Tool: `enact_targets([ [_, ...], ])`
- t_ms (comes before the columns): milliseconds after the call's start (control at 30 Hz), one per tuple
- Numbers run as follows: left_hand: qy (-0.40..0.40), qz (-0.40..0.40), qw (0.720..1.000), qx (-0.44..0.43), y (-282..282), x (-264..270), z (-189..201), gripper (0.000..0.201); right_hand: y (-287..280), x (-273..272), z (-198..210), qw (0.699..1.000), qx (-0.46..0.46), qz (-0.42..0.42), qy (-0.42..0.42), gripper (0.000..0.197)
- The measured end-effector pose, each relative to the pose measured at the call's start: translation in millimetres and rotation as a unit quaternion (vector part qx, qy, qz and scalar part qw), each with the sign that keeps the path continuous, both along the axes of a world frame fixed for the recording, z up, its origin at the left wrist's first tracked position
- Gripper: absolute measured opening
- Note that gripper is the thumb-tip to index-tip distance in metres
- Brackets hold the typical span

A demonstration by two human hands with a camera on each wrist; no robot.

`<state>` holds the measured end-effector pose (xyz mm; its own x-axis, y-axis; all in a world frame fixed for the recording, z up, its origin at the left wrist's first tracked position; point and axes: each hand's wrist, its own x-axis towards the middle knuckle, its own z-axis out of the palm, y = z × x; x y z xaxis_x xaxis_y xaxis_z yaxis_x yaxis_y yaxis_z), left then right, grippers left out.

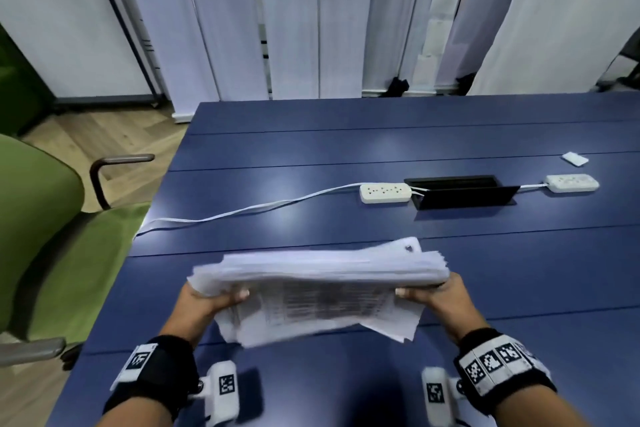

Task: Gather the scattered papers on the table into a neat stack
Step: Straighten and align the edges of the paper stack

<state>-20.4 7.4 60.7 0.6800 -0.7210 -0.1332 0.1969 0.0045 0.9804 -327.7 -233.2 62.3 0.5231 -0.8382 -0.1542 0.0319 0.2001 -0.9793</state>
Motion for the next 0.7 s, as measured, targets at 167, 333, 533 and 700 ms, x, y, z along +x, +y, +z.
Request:
enact_targets([
  [167,0.051,-0.009,0.999,0.000,-4.8,-12.6,-7.1,0.069,8.5,-0.1,-7.2,0.999,0.040,0.009,-0.020,0.051],
  [333,0.033,0.006,0.998,-0.056,-15.4,-15.2,2.4,0.084,9.1,7.3,9.0,0.999,-0.006,-0.002,-0.033,0.043],
  [533,-0.023,-0.017,0.997,-0.077,-13.0,2.3,11.9,0.032,-3.4,-1.9,16.3,0.997,-0.055,-0.002,-0.052,0.049],
  [700,-0.050,0.003,0.999,0.016,-0.3,-3.0,-30.8,0.068,5.1,-10.2,-17.8,1.000,-0.022,0.004,0.011,0.087],
])
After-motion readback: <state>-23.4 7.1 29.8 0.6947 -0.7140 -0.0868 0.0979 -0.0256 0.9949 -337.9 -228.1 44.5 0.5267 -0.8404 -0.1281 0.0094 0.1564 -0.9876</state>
